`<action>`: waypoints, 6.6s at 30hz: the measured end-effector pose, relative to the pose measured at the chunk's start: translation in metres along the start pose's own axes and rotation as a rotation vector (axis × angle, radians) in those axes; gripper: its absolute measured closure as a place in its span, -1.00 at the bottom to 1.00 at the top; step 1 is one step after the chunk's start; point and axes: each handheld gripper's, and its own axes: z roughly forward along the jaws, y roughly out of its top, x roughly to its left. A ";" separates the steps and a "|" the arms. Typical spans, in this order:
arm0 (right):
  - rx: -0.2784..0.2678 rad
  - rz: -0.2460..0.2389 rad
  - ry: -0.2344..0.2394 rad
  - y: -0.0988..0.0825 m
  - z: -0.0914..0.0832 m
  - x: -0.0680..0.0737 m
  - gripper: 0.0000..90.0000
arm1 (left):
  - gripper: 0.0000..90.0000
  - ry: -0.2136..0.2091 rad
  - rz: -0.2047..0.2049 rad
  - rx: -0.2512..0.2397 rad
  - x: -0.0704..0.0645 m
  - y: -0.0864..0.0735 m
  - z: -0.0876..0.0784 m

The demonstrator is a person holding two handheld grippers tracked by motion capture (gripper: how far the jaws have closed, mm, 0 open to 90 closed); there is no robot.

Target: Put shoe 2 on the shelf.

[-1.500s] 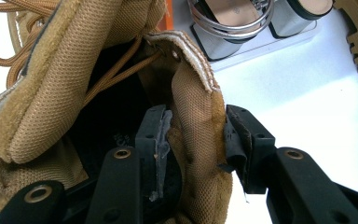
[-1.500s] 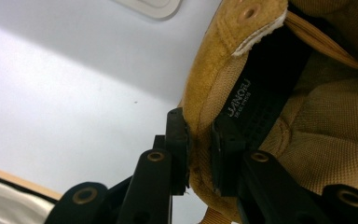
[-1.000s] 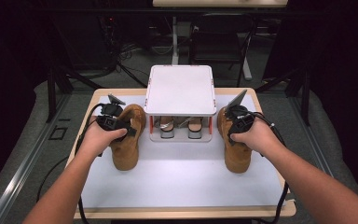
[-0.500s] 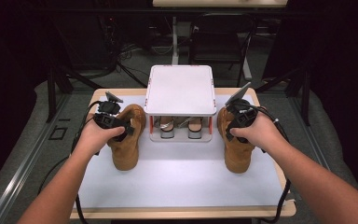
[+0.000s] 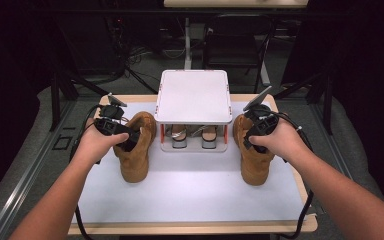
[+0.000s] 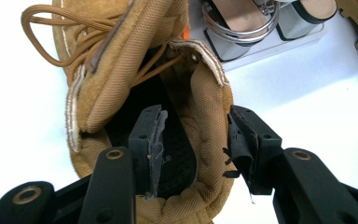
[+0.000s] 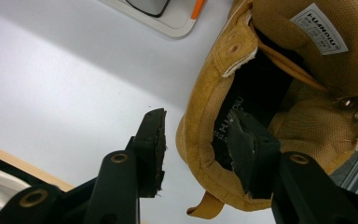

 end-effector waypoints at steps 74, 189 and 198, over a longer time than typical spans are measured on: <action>-0.025 0.043 0.013 -0.014 0.002 -0.023 0.19 | 0.44 0.152 0.038 0.166 0.041 0.000 0.046; 0.048 -0.133 -0.044 -0.016 0.057 -0.066 0.76 | 0.69 0.177 0.123 0.238 0.038 -0.004 0.057; 0.044 -0.078 -0.042 -0.017 0.059 -0.075 0.62 | 0.68 0.176 0.119 0.236 0.038 -0.004 0.057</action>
